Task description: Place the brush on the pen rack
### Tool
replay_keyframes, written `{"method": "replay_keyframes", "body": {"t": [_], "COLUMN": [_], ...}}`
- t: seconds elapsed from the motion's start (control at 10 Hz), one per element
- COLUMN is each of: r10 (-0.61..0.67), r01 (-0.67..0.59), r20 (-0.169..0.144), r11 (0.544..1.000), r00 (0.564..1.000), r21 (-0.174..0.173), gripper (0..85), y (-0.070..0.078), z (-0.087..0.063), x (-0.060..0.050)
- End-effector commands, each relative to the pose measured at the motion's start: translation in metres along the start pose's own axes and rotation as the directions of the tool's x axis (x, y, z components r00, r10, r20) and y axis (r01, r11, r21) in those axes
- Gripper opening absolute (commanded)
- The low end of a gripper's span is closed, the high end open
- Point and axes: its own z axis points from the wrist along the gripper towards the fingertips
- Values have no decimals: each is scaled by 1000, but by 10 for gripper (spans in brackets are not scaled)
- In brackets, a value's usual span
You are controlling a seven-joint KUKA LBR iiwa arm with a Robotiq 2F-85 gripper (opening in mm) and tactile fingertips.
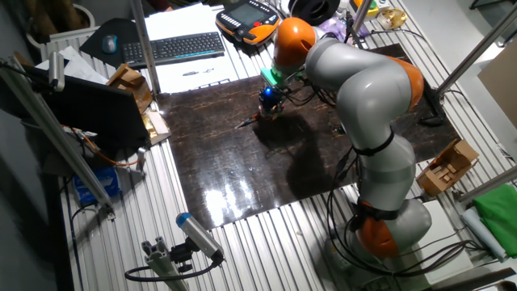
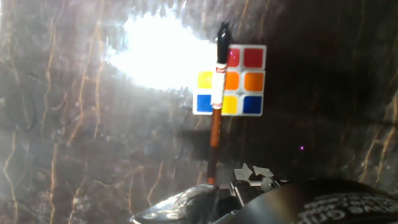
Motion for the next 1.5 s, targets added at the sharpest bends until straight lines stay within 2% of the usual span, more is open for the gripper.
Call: {"method": "replay_keyframes", "body": {"t": [0.0,0.2,0.6,0.7,0.9,1.0,1.2,1.4], "r10": [6,11,-12,-10,-11,-2,13,28], "r01": [-6,-11,12,10,11,2,-14,-28], "r20": [-7,-36,-36,-34,-26,-21,-25,-32], "r11": [1000,1000,1000,1000,1000,1000,1000,1000], "r00": [1000,999,999,999,1000,1000,1000,999], "r21": [1,-1,16,7,6,0,-5,-6], "gripper": [7,7,7,50,320,410,500,517], "y": [2,4,8,8,8,8,8,9], "z": [2,4,11,11,11,12,16,20], "x": [1,3,3,3,4,5,8,8]}}
